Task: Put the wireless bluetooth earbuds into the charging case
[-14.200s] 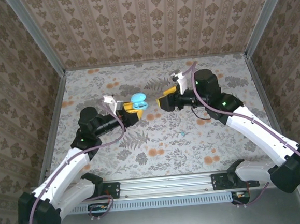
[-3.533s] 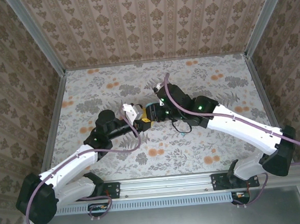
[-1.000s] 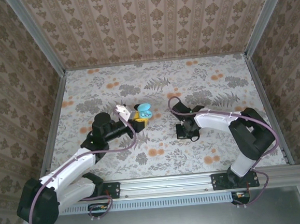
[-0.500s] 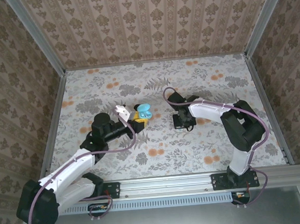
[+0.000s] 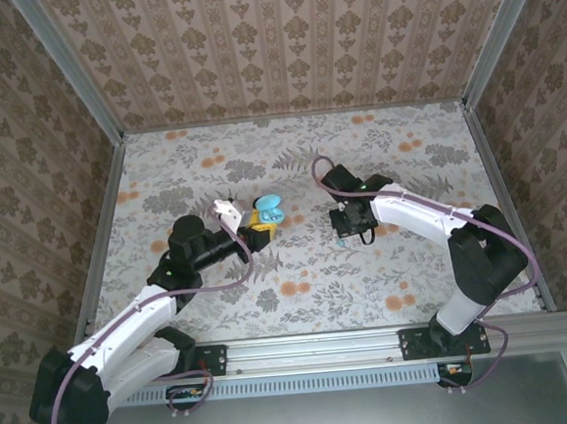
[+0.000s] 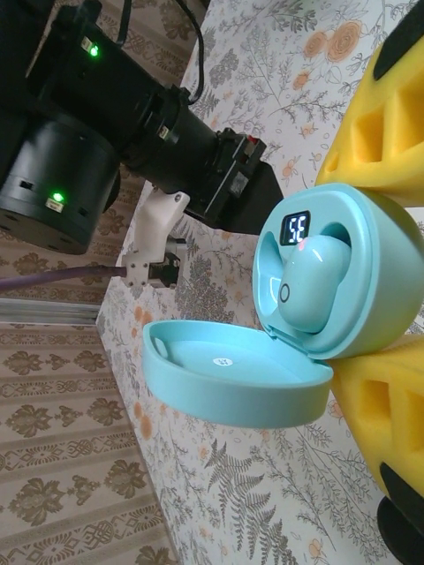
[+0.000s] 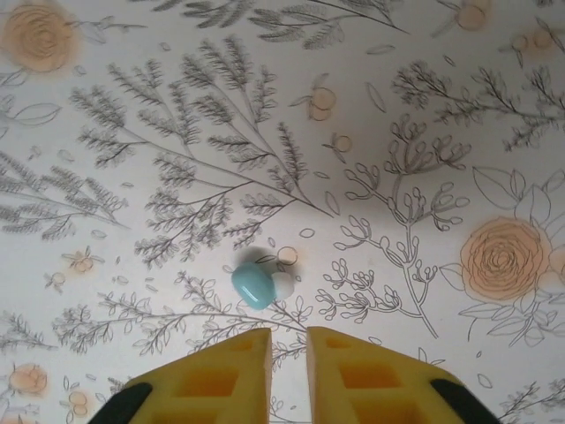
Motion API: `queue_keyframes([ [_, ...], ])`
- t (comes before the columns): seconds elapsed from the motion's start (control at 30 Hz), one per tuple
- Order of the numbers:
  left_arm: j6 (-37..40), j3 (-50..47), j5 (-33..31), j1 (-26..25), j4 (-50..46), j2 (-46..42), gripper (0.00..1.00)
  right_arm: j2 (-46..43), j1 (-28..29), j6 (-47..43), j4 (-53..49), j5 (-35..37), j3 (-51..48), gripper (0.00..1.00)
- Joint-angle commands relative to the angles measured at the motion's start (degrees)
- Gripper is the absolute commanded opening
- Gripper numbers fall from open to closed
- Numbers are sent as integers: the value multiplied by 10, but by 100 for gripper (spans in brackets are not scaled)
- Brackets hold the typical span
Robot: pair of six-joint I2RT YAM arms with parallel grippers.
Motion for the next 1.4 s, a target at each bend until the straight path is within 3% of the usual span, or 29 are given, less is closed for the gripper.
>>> queue_keyframes([
  [0.0,10,1,5,5,4,3,20,-7,16,-96,-6,-10,6,26],
  [0.47,11,10,9,5,1,10,20,69,37,-216,-32,31,31,33],
  [1.37,12,11,6,6,-4,14,20,156,47,-242,-44,50,66,34],
])
